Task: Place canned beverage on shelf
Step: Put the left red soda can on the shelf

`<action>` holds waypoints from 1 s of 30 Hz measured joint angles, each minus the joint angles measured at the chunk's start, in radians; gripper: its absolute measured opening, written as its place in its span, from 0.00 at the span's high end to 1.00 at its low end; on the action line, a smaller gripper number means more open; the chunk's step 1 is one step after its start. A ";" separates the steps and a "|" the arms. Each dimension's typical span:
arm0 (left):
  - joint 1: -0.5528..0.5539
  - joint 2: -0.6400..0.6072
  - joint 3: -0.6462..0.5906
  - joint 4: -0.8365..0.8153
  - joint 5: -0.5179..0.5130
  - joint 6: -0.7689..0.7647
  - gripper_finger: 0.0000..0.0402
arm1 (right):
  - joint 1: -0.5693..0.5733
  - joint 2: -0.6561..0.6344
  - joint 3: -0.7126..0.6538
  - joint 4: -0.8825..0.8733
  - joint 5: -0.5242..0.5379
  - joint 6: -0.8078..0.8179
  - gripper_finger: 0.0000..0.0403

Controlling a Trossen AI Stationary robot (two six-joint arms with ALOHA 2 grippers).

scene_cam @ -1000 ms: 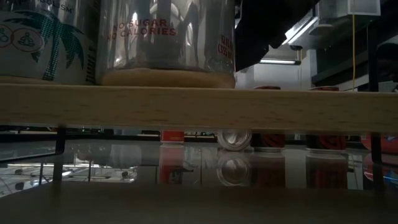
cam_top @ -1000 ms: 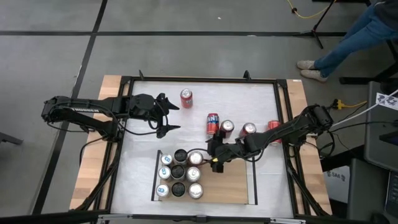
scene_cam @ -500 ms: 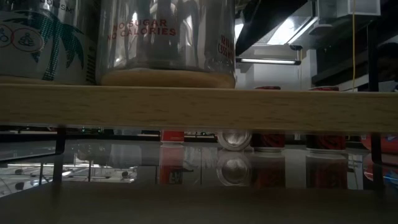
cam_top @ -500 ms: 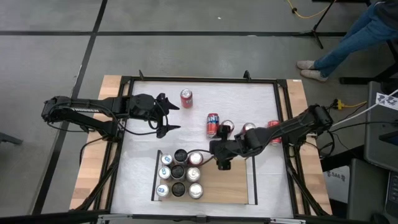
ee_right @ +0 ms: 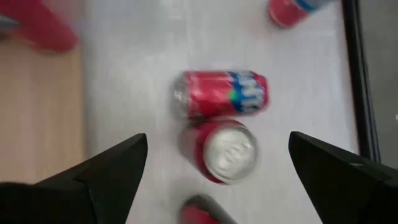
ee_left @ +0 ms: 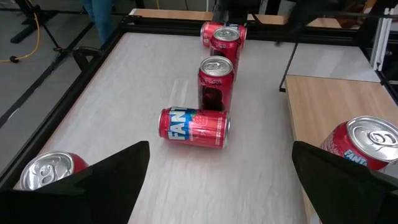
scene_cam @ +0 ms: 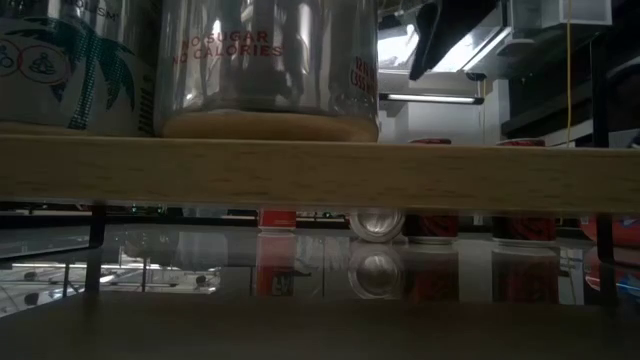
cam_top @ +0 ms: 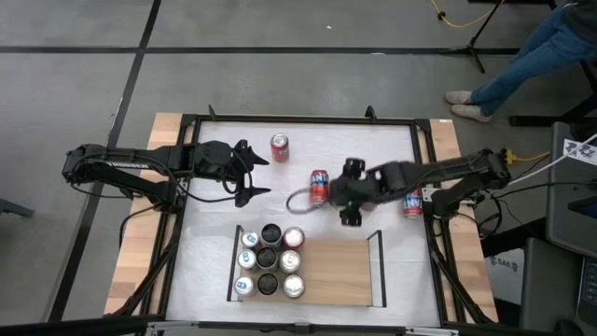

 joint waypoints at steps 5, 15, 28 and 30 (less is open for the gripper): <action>0.000 0.000 0.000 0.000 0.000 -0.002 0.04 | -0.085 -0.064 -0.099 0.044 -0.103 -0.031 0.05; 0.000 0.000 0.000 0.000 0.000 -0.025 0.04 | -0.179 -0.113 -0.266 0.218 -0.240 -0.116 0.05; 0.000 0.000 0.000 0.000 0.000 -0.025 0.04 | -0.273 -0.114 -0.395 0.346 -0.320 -0.177 0.05; 0.000 0.000 0.000 0.000 0.000 -0.025 0.04 | -0.282 -0.114 -0.416 0.372 -0.345 -0.178 0.05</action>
